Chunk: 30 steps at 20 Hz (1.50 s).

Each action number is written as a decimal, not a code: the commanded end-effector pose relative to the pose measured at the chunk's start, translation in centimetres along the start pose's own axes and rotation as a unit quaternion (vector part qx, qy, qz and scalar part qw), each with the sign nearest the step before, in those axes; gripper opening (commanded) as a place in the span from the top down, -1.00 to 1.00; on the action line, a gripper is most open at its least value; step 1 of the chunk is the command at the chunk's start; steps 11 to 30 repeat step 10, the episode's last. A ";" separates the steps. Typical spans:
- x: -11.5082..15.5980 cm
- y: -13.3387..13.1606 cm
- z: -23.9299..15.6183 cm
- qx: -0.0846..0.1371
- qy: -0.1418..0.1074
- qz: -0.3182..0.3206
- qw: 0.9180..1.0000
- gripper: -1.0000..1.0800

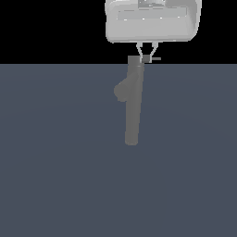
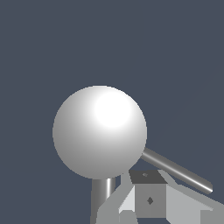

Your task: Turn on the faucet by rotating a designated handle.

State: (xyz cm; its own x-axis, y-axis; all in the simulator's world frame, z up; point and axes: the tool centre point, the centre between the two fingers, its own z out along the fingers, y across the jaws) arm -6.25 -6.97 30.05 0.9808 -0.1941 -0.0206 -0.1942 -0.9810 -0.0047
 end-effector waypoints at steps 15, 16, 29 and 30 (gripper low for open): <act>4.2 3.4 -0.2 -0.002 0.010 0.020 1.000 1.00; 4.2 3.4 -0.2 -0.002 0.010 0.020 1.000 1.00; 4.2 3.4 -0.2 -0.002 0.010 0.020 1.000 1.00; 4.2 3.4 -0.2 -0.002 0.010 0.020 1.000 1.00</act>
